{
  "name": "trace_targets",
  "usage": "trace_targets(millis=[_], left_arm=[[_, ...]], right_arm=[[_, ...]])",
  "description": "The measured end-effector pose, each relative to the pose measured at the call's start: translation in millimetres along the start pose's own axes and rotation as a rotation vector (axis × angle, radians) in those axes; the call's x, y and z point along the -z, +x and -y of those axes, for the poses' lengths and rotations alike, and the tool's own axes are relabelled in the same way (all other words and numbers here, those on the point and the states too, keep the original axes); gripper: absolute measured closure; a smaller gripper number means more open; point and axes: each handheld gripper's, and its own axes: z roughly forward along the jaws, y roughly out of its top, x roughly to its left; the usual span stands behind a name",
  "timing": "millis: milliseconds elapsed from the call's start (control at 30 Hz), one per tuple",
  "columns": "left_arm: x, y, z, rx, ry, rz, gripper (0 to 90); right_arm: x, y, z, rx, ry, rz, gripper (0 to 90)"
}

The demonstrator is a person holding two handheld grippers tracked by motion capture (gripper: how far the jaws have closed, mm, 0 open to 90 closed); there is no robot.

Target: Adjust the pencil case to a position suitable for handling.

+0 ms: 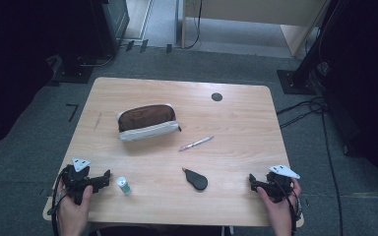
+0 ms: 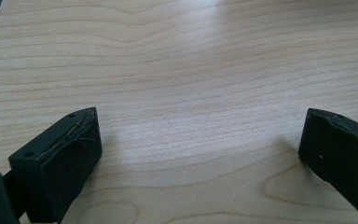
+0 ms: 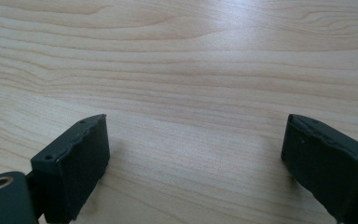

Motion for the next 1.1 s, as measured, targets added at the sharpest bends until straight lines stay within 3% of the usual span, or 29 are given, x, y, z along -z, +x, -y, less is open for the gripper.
trace_targets(millis=[67, 167, 233, 400, 433, 533, 567, 700, 733, 833, 900, 1100], left_arm=[[0.0, 0.0, 0.0, 0.000, 0.000, 0.000, 0.0], [0.0, 0.0, 0.0, 0.000, 0.000, 0.000, 0.0], [0.0, 0.0, 0.0, 0.000, 0.000, 0.000, 0.0], [0.0, 0.0, 0.0, -0.001, 0.000, 0.000, 0.0], [0.0, 0.0, 0.0, -0.001, 0.000, 0.000, 0.0], [0.0, 0.0, 0.0, -0.001, 0.000, 0.000, 0.0], [0.0, 0.0, 0.0, -0.001, 0.000, 0.000, 0.0], [0.0, -0.1, 0.1, 0.000, 0.000, 0.000, 0.0], [0.1, 0.1, 0.0, -0.003, 0.002, 0.000, 0.0], [0.0, 0.0, 0.0, -0.001, 0.000, 0.000, 0.0], [0.0, 0.0, 0.1, -0.001, 0.000, 0.000, 0.0], [-0.1, -0.4, 0.1, -0.001, -0.001, 0.003, 0.0]], right_arm=[[0.1, -0.2, -0.1, -0.001, 0.000, 0.000, 7.6], [1.6, 0.3, -2.9, -0.006, 0.019, -0.001, 14.9], [4.8, 2.4, -9.1, -0.034, -0.005, -0.001, 15.5], [13.2, 9.8, -24.8, -0.037, -0.059, -0.030, 16.0], [19.5, 16.9, -36.1, -0.029, -0.092, -0.065, 17.2], [25.2, 24.2, -46.5, -0.017, -0.122, -0.098, 19.6], [29.9, 32.4, -56.9, 0.007, -0.146, -0.130, 21.6], [33.7, 46.1, -72.7, 0.049, -0.167, -0.168, 22.5], [34.7, 55.5, -82.7, 0.083, -0.178, -0.201, 22.8], [34.7, 64.0, -91.0, 0.109, -0.185, -0.225, 23.3], [31.4, 78.6, -103.5, 0.149, -0.188, -0.271, 25.1], [19.1, 112.9, -123.3, 0.257, -0.195, -0.348, 24.0]])
